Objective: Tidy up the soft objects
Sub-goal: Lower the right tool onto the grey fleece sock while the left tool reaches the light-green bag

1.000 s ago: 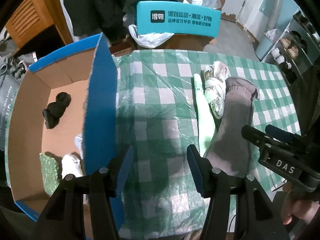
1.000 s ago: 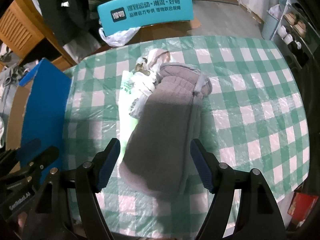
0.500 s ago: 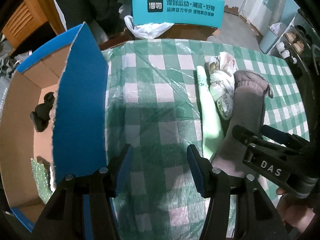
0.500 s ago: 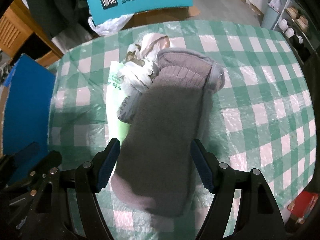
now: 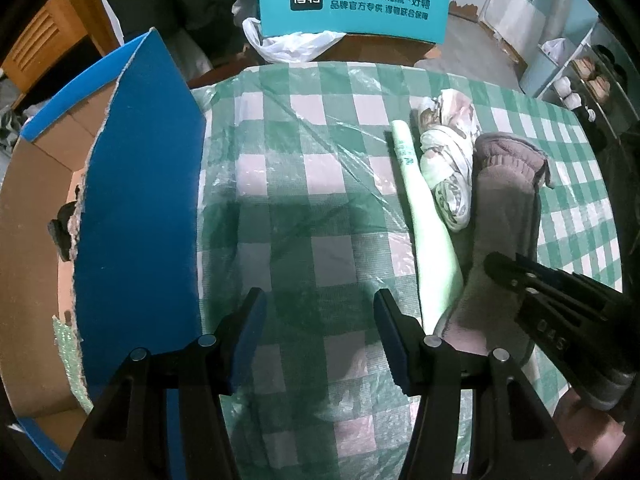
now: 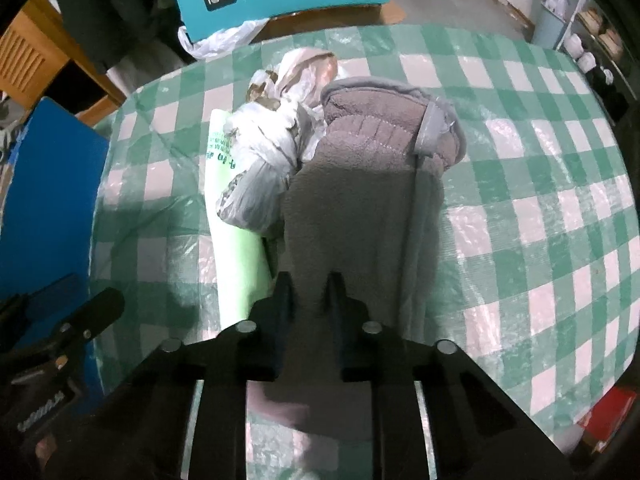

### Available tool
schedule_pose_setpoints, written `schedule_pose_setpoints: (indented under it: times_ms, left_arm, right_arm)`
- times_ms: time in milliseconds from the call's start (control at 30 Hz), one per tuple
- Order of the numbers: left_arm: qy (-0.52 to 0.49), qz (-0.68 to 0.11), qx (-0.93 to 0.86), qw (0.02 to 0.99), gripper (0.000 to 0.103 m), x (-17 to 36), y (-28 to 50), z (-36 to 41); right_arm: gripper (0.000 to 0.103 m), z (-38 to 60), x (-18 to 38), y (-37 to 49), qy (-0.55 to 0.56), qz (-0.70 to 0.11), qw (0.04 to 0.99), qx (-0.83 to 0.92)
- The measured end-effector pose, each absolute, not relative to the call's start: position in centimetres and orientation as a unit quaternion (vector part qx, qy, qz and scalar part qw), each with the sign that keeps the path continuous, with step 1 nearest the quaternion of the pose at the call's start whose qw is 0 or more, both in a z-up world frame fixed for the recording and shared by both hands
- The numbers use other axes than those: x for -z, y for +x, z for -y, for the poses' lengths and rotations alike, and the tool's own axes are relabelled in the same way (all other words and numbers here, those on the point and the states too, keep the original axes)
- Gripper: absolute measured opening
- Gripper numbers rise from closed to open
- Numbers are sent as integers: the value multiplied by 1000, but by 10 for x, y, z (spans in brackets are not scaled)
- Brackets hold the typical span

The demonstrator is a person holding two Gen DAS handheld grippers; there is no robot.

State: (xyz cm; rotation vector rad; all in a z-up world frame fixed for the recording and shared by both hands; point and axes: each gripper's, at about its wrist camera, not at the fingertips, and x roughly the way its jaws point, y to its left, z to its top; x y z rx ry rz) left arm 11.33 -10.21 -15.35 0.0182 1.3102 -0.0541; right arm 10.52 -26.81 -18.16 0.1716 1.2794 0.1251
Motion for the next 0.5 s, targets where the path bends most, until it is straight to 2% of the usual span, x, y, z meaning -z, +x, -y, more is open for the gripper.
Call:
schedule_pose_setpoints:
  times_ms: [333,500]
  left_arm:
    - [-12,-625,36,779,57,162,122,123]
    - [-25,-630,41,775,57,167,130,137]
  right_arm:
    - [13,300,160,91,85,-576,811,-51]
    - [13,309,161,89,51,-575,816,-40]
